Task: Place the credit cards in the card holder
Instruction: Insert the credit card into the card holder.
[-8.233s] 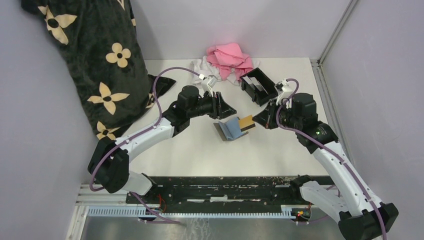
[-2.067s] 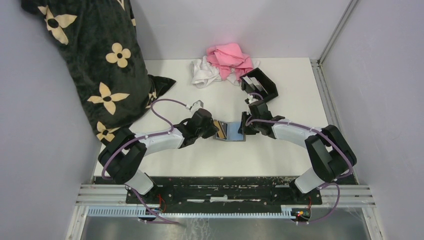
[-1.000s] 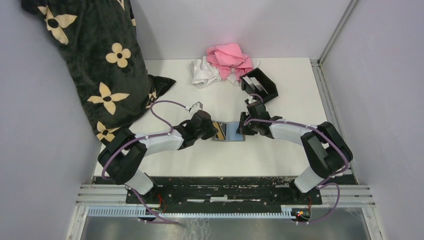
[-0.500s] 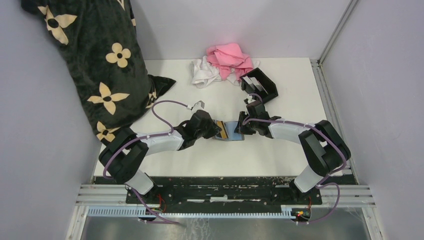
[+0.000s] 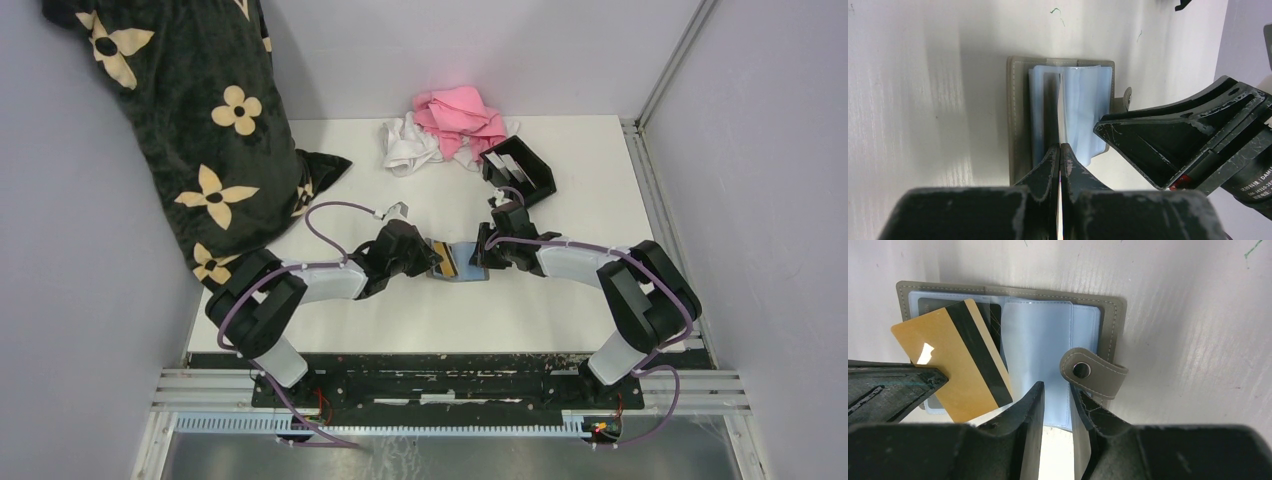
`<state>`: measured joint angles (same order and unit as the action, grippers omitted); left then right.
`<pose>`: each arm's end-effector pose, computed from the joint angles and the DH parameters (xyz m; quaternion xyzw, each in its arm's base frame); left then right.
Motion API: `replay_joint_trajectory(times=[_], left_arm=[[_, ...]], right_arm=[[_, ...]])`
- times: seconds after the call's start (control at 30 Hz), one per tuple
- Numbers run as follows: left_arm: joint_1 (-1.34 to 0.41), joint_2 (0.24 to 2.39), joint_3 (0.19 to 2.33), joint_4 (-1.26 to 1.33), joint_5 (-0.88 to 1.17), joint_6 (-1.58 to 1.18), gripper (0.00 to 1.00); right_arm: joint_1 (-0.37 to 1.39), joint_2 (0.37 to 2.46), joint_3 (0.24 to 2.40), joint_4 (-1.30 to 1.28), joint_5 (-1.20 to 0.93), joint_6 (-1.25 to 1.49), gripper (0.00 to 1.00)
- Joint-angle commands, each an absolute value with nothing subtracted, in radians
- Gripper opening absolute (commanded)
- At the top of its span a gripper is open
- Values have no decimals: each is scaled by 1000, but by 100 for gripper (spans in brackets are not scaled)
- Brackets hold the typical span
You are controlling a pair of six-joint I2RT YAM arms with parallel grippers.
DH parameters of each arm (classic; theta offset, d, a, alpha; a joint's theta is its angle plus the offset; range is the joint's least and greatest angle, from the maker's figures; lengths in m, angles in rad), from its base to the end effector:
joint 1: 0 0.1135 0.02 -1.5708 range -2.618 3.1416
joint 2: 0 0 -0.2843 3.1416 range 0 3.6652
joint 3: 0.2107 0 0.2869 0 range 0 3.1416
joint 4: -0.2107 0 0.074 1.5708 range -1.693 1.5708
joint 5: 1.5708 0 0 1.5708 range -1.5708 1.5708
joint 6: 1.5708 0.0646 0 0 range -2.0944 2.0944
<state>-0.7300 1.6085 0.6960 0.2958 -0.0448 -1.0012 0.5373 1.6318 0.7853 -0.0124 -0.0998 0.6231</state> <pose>0.2723 -0.2398 0.1323 -0.1302 0.8786 -0.3367 0.3127 0.3047 0.1890 0.1222 0.0228 0.9360 0.2299 0.2655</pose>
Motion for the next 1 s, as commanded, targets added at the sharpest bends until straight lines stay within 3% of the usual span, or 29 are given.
replay_joint_trajectory(times=[0.0, 0.97], left_arm=[[-721, 1639, 681, 391, 0, -980, 3], [-659, 1674, 554, 681, 109, -1094, 3]], right_arm=[[537, 1639, 800, -77, -17, 595, 32], [538, 1657, 798, -132, 55, 576, 33]])
